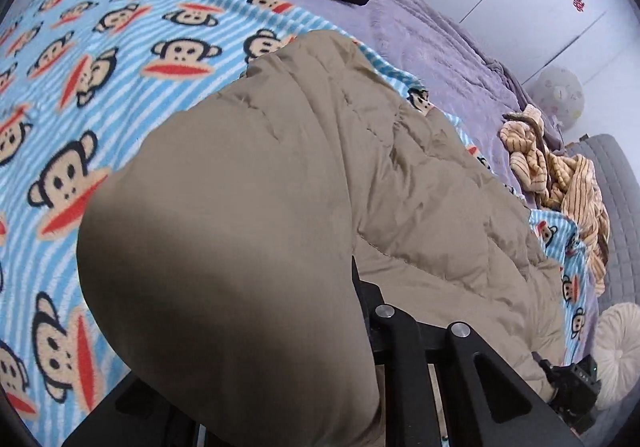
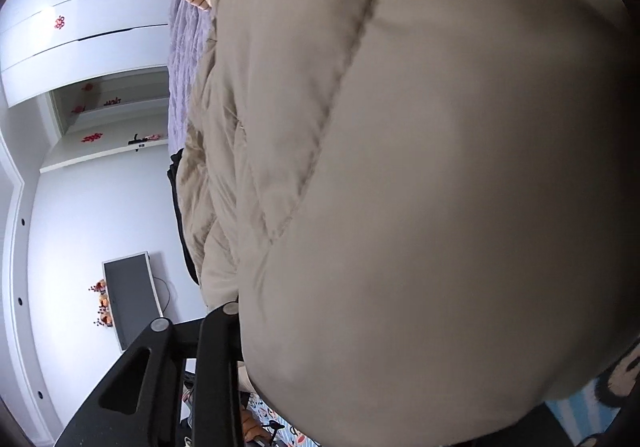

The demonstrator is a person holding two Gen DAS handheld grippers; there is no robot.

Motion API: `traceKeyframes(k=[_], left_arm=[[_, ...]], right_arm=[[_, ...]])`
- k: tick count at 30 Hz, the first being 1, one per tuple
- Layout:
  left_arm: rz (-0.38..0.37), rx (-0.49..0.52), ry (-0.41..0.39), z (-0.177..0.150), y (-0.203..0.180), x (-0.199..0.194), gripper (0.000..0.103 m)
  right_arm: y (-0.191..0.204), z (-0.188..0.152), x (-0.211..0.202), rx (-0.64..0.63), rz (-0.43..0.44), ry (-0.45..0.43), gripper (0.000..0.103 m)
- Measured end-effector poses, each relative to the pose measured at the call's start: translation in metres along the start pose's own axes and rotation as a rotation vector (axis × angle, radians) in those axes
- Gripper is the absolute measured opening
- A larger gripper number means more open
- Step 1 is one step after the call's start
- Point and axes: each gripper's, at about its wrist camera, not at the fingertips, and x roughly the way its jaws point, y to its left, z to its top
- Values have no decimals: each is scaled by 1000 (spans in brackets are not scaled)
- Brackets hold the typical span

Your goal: Fold large clothes

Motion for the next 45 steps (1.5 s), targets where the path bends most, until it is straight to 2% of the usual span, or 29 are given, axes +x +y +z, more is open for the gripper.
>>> traceKeyframes(k=[4,9,15,19,21,22,23,25,27,30,32,37,41,43,45], left_arm=[[-2,0,-21,-13,1,-27,20],[8,-3,-4,-56,18,-60,20],[5,-27,98,-123,53,-89,20],[-6,-34,158,-151,79,-97,24],[-8,-47,160,-157,91,-104,35],[17,-55,148,-159,97,-110,45],[27,-64,142,-160,103,-115,47],[19,-81,142,-161,115,-124,47],[44,-70,130,-162,122,-132,47],[109,-59,105,-163,133,-143,48],[174,-73,92,-164,143,-148,49],[231,-74,139,-166,162,-146,49],[263,29,150,-167,143,-153,49],[251,76,167,-169,133,-157,49],[232,126,196,-172,123,-160,49]], right_arm=[[5,-10,-14,-43,11,26,26],[-5,-33,-32,-65,12,84,26],[-34,-70,-58,-49,-15,136,26],[-57,-104,-77,-21,-24,143,26],[-70,-120,-81,-2,-37,143,27],[-77,-123,-82,10,-47,144,28],[-84,-130,-84,20,-56,141,31],[-94,-134,-90,54,-66,116,34],[-93,-138,-91,60,-84,91,39],[-82,-143,-93,9,-158,70,49],[-76,-147,-95,-1,-184,59,50],[-61,-166,-102,-53,-286,31,58],[-45,-179,-109,-104,-344,18,61],[-41,-179,-122,-134,-360,19,67],[-38,-185,-127,-173,-374,26,69]])
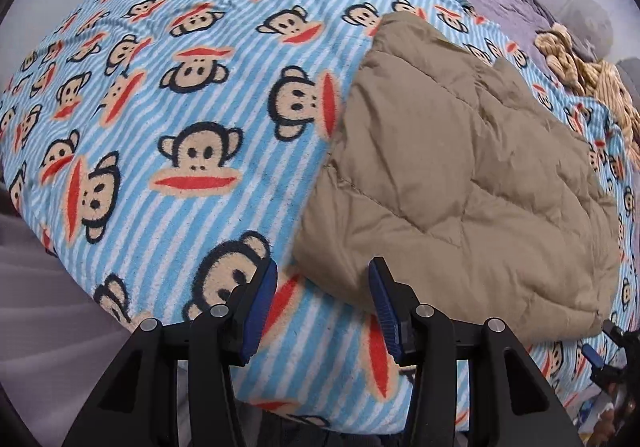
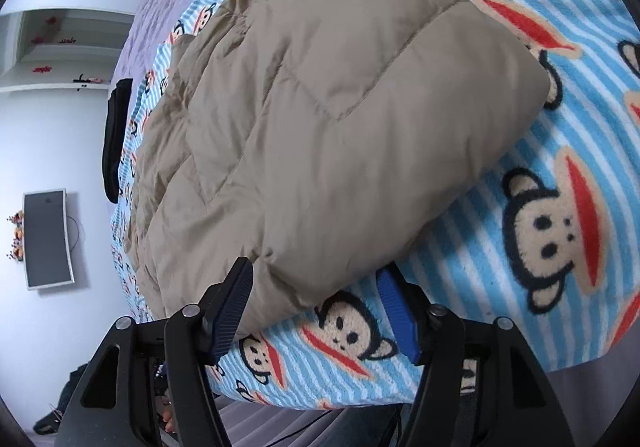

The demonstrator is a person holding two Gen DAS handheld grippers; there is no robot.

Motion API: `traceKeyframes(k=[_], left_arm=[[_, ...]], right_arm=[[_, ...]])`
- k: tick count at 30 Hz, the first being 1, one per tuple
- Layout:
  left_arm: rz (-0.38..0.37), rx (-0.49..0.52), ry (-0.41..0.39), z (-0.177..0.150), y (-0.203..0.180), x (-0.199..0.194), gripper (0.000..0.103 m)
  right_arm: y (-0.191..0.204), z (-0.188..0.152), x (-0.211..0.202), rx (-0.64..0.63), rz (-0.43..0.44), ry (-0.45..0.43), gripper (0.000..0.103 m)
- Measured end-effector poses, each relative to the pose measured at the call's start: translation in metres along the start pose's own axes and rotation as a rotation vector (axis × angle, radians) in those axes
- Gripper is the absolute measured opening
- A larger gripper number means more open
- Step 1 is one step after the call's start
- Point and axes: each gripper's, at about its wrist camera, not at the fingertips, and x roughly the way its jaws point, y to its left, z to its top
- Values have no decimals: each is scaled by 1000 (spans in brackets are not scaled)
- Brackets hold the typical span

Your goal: Fold large clothes

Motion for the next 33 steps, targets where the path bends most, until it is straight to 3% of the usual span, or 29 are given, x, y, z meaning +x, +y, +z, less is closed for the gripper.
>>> traceKeyframes(k=[5,12,13,14,16,18,20,33], left_arm=[[-16,110,25,-10,-23,-16,49],[-25,212,19,-22,-38,-37,50],[-26,216,17,-23,-38,-40,55],[-24,217,14,-24,-38,-42,82],[-14,209,-27,-26,-36,-51,100],[-15,223,-44,-27,-35,-56,100],[-11,232,-33,-27,-35,-56,100],[-21,246,-16,-29,-40,-67,100]], right_arm=[[17,-17,0,-83,-20,20,79],[62,-44,3,-249,-106,20,84],[67,-47,4,-267,-117,20,84],[72,-49,5,-284,-126,21,84],[77,-57,4,-301,-125,26,84],[85,-61,6,-316,-133,39,87],[96,-66,7,-338,-138,34,99],[118,-81,-1,-382,-186,-11,103]])
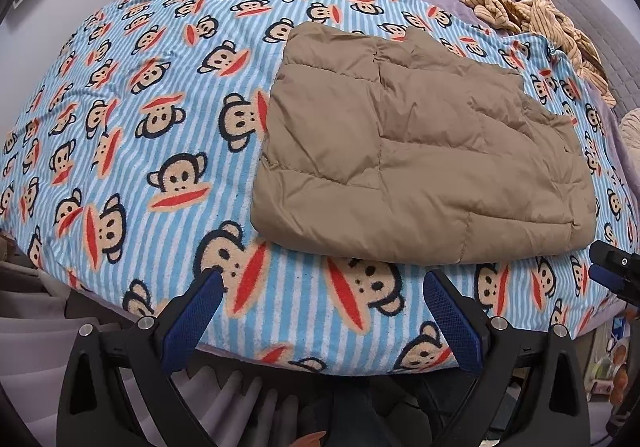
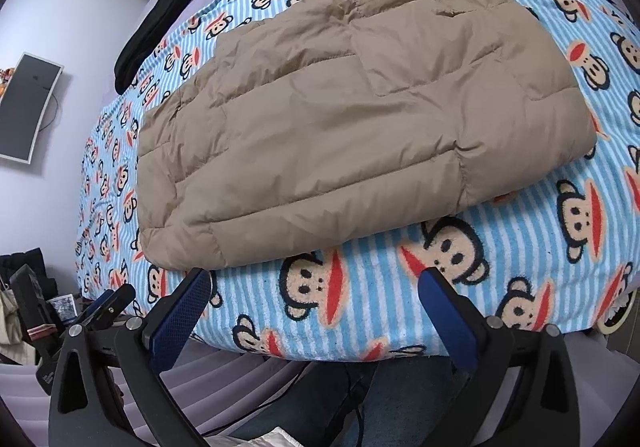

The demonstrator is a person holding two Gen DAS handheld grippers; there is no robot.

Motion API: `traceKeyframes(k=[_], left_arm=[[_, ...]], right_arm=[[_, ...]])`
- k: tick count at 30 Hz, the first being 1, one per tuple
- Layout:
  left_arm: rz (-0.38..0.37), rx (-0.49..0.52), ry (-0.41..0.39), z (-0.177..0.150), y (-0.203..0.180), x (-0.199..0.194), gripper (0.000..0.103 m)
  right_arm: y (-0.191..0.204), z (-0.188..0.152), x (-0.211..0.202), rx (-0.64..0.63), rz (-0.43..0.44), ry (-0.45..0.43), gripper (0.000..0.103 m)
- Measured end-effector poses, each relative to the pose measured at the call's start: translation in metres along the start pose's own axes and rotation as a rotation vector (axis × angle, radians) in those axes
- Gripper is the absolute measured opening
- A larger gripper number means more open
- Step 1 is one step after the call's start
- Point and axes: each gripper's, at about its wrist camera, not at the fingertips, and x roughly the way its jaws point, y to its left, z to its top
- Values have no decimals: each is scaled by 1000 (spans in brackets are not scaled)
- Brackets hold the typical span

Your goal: Fold large clothes

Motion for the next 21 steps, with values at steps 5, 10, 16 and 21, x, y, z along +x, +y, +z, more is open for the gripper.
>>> traceKeyframes(k=[5,10,16,21], left_arm=[[16,0,-5,8,-6,-5,100],[49,12,5,22,-22,-2,101],[100,21,-23,39,-52,-6,100],[104,4,-15,45,-70,-6,100]], right_arm=[[9,6,-4,-28,-6,1,103],[15,19,-3,-68,9,46,103],[-3,40,-10,-59,27,67,103],[-18,63,-20,-68,38,60,103]])
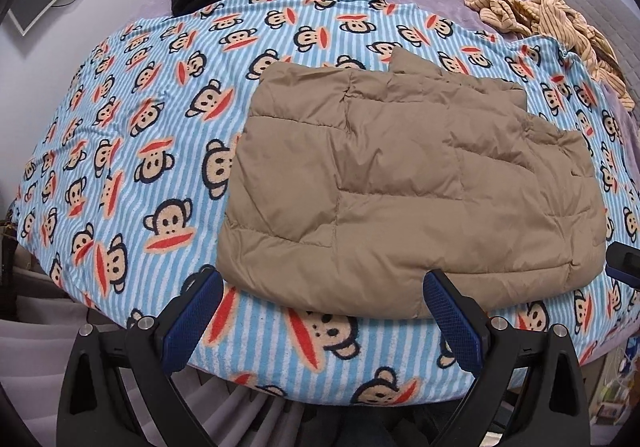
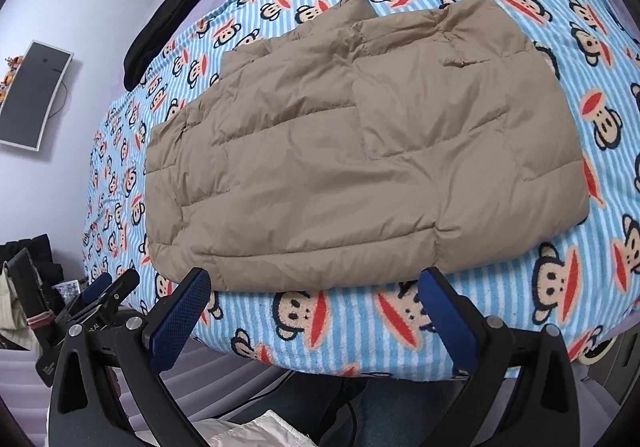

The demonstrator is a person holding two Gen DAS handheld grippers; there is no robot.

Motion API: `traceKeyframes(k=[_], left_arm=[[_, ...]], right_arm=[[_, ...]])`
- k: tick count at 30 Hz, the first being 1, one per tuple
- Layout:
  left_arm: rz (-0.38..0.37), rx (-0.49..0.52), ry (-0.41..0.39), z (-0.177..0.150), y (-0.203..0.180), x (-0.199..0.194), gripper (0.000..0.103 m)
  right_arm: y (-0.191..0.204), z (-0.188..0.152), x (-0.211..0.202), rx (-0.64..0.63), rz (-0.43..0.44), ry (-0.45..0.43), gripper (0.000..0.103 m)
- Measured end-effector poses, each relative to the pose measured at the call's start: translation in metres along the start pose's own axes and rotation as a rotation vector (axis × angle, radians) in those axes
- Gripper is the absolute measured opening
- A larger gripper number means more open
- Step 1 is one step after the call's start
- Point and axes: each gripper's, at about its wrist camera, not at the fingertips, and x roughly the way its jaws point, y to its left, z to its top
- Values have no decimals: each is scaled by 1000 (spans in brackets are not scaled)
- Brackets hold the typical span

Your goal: Fold large clothes

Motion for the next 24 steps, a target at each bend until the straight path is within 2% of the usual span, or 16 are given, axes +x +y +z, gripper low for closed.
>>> traceKeyframes(k=[2,6,12,21,22,24], left_arm=[[-12,-7,10,0,-5,0,100],[19,-25,13,0,-9,3,100],[-11,-44,32,10,14,16,100],[-75,-5,81,47,55,56,100],[-85,4,89,52,58,62,100],[-82,27,113,58,60,74,100]], right_arm=[[-2,6,-2,-17,-1,7,103],[-5,14,2,-49,7,38,103],[0,18,19,-32,20,81,103],[31,21,56,59,10,95,103],[34,22,59,61,-2,93,100],[40,25,68,79,-12,85,86]])
